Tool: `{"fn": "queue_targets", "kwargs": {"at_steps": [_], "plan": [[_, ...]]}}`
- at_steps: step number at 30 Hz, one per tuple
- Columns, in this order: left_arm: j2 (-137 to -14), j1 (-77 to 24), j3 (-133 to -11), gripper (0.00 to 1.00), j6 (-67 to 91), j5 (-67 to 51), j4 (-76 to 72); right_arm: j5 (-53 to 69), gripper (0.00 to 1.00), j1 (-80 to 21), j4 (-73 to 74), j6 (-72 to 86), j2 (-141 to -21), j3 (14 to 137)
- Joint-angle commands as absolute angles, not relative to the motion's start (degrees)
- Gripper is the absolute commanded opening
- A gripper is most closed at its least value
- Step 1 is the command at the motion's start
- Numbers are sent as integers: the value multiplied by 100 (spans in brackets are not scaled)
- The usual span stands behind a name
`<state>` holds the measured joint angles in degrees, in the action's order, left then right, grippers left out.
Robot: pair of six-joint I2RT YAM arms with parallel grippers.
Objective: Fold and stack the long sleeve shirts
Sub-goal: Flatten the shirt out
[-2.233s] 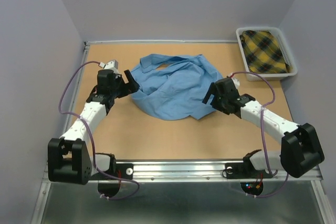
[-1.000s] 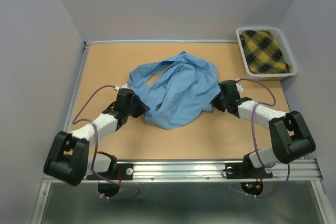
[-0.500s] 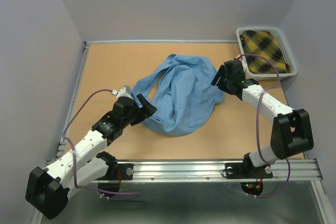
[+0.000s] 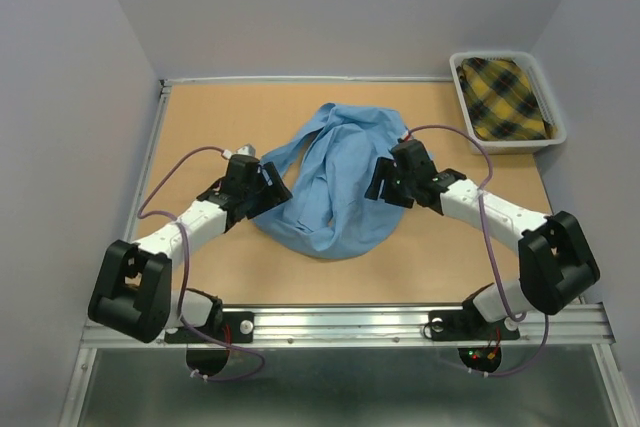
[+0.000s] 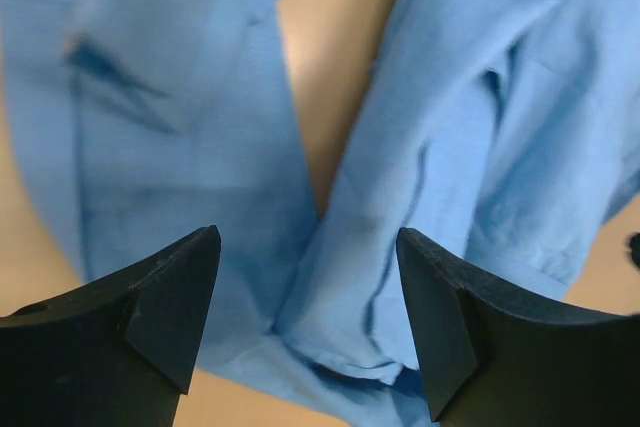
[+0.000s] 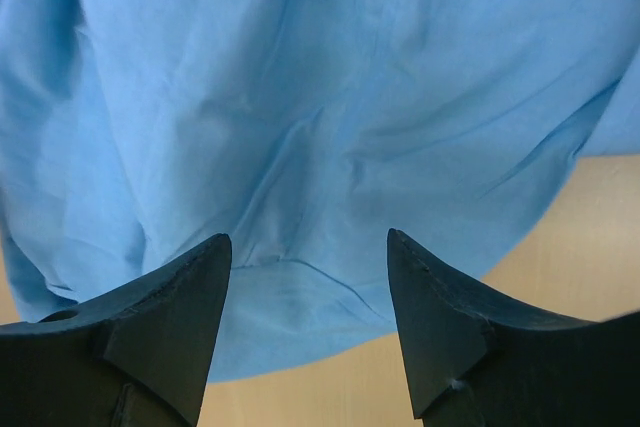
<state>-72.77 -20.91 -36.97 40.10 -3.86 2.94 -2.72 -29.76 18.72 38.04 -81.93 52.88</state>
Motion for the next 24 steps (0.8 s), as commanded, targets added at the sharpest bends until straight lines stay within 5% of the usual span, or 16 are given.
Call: {"fn": "queue_targets", "kwargs": {"at_steps": [1, 12, 20, 24], "plan": [[-7330, -2451, -4306, 82, 3533, -747, -193, -123, 69, -3216, 1609, 4043, -8306, 5045], [-8542, -2707, -4658, 70, 3349, -483, -307, -984, 68, -3366, 1538, 4474, -8402, 4439], [-9228, -2698, -5271, 29, 3016, 287, -46, -1257, 66, -3244, 1538, 4544, -8683, 3964], [-9299, -2611, -5817, 20, 2560, 1114, 614, -1195, 63, -2787, 1608, 4483, -8780, 3771]]}}
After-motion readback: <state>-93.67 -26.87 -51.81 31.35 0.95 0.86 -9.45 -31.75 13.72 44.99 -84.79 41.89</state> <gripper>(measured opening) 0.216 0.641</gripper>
